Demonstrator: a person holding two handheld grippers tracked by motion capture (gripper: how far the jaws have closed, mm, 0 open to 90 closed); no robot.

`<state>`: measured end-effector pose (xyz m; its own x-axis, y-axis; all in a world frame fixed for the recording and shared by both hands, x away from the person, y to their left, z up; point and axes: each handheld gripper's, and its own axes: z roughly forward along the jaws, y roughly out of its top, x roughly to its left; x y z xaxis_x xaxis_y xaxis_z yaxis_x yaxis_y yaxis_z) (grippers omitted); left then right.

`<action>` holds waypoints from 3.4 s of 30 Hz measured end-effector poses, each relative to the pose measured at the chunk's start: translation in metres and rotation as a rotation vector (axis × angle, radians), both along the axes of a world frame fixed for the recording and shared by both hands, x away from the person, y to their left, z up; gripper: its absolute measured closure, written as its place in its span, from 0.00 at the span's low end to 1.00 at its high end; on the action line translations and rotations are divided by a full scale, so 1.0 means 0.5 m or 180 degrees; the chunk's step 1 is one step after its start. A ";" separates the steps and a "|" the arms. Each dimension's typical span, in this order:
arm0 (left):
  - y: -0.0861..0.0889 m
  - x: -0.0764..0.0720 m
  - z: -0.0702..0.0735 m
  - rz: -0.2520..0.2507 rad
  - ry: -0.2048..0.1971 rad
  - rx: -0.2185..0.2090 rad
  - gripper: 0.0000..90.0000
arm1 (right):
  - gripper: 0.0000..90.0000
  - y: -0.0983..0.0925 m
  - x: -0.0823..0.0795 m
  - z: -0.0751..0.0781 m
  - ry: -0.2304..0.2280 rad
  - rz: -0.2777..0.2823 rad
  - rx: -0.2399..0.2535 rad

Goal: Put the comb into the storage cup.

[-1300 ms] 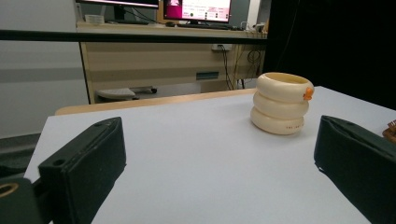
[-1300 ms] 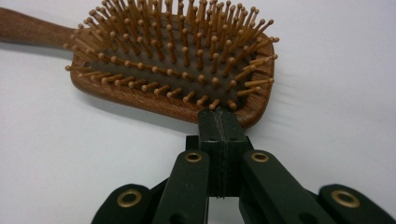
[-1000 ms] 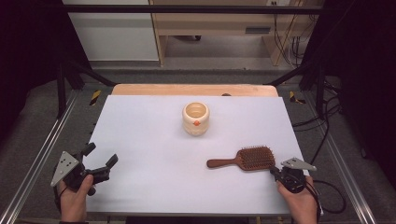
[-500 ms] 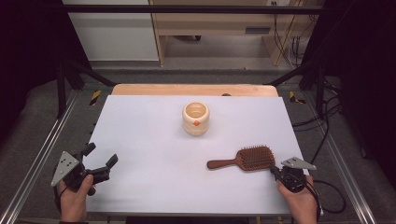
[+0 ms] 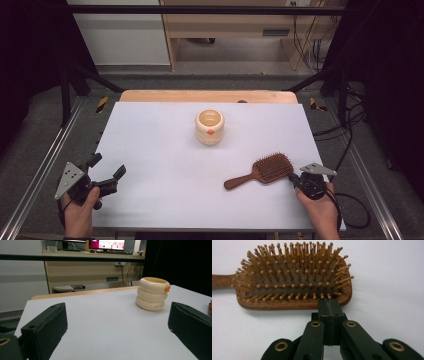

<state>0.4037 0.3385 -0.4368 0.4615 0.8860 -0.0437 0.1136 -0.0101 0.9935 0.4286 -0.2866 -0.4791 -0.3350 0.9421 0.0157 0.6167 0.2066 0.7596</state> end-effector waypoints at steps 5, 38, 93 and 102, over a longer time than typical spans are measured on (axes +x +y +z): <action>0.000 0.000 0.000 0.0001 0.0001 -0.0001 0.03 | 1.00 -0.001 0.019 0.001 0.0021 0.0002 -0.0019; -0.007 0.004 -0.004 -0.0044 0.0036 0.0059 0.03 | 1.00 0.000 0.094 0.002 0.0148 0.0016 0.0079; -0.009 0.005 -0.004 -0.0061 0.0044 0.0072 0.03 | 1.00 0.074 0.206 0.017 0.0332 0.0459 0.0039; -0.008 0.005 -0.005 -0.0061 0.0046 0.0069 0.03 | 1.00 0.087 0.211 0.016 0.0339 0.0520 0.0026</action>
